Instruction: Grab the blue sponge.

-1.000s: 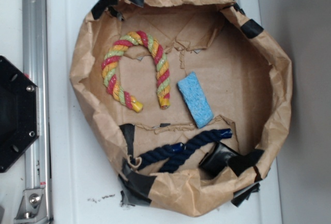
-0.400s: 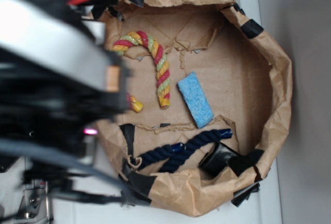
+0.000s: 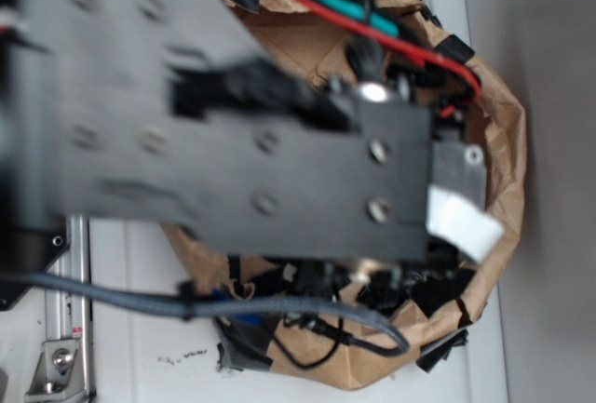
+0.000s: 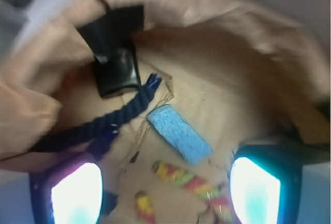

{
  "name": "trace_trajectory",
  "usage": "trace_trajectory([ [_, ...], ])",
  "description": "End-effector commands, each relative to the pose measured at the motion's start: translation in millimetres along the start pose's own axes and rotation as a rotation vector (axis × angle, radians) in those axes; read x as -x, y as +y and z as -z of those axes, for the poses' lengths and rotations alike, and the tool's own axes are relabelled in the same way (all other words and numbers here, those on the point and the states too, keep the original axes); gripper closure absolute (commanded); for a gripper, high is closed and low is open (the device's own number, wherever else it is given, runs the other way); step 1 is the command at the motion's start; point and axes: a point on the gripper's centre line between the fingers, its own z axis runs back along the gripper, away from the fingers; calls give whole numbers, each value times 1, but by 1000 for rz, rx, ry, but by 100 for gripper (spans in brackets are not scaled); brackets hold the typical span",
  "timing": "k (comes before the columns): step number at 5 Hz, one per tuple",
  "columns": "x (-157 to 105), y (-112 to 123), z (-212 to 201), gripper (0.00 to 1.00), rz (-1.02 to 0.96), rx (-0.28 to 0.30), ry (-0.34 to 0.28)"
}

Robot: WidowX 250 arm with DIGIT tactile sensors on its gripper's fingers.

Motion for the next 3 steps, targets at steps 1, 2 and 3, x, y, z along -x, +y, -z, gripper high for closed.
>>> trace_trajectory([
  [1,22,4,68,0,120,118,-8],
  [2,11,8,88,0,132,80,25],
  [3,-3,8,94,0,134,74,24],
])
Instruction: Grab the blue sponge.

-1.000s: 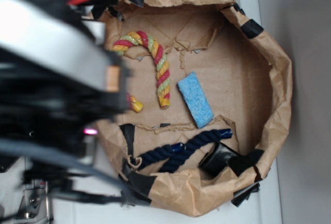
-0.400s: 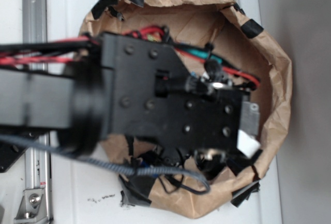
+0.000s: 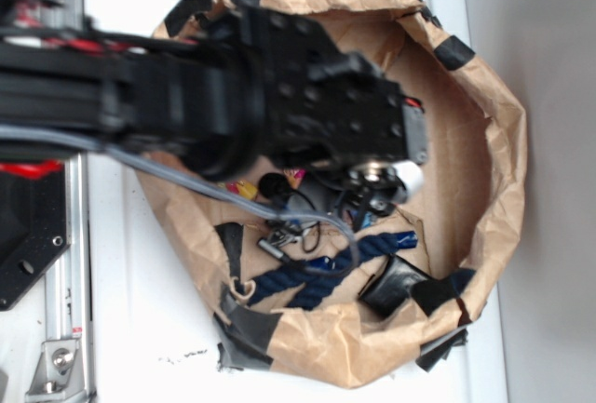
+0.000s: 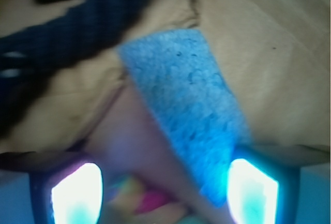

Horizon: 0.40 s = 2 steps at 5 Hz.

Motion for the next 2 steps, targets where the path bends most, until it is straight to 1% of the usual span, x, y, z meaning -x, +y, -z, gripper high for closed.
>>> trace_trajectory([
  [1,-27,-15,7,0,-4,-11,0],
  [2,-21,-18,1,100,-48,13,-23],
])
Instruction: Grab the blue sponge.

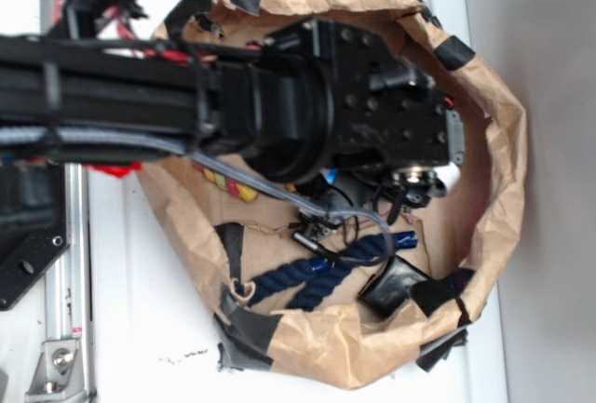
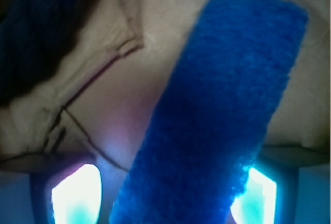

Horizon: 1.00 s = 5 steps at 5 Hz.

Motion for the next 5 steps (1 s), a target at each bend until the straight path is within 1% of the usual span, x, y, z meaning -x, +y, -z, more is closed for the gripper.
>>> trace_trajectory([
  [1,2,-16,-17,100,-66,39,-27],
  [2,14,-13,-29,100,-241,70,-79],
  [3,35,-15,-78,100,-487,89,-163],
  [4,55,-16,-127,100,-736,123,-198],
  [5,54,-17,-165,100,-845,126,-162],
])
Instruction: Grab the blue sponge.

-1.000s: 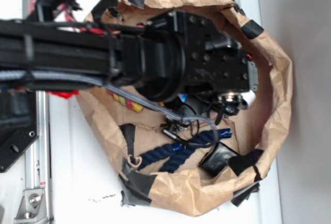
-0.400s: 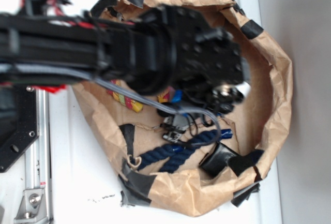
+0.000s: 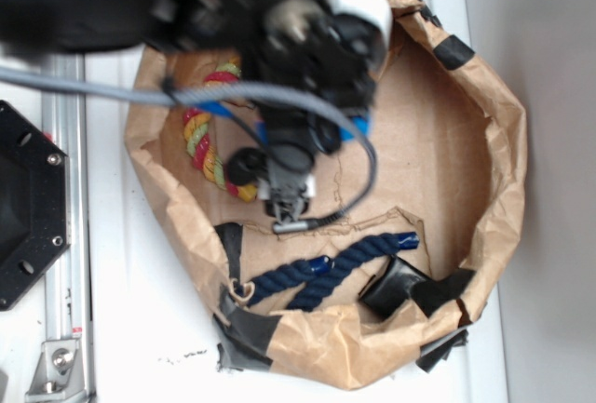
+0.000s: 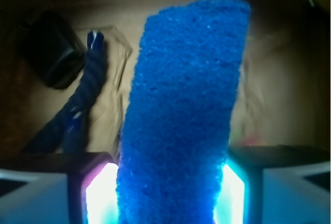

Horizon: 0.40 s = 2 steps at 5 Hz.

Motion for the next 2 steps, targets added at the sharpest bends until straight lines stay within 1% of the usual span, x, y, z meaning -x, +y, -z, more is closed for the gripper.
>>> trace_trajectory([
  [1,-14,-29,-52,100,-177,-71,-22],
  [2,-15,-36,-44,100,-176,-109,-16],
])
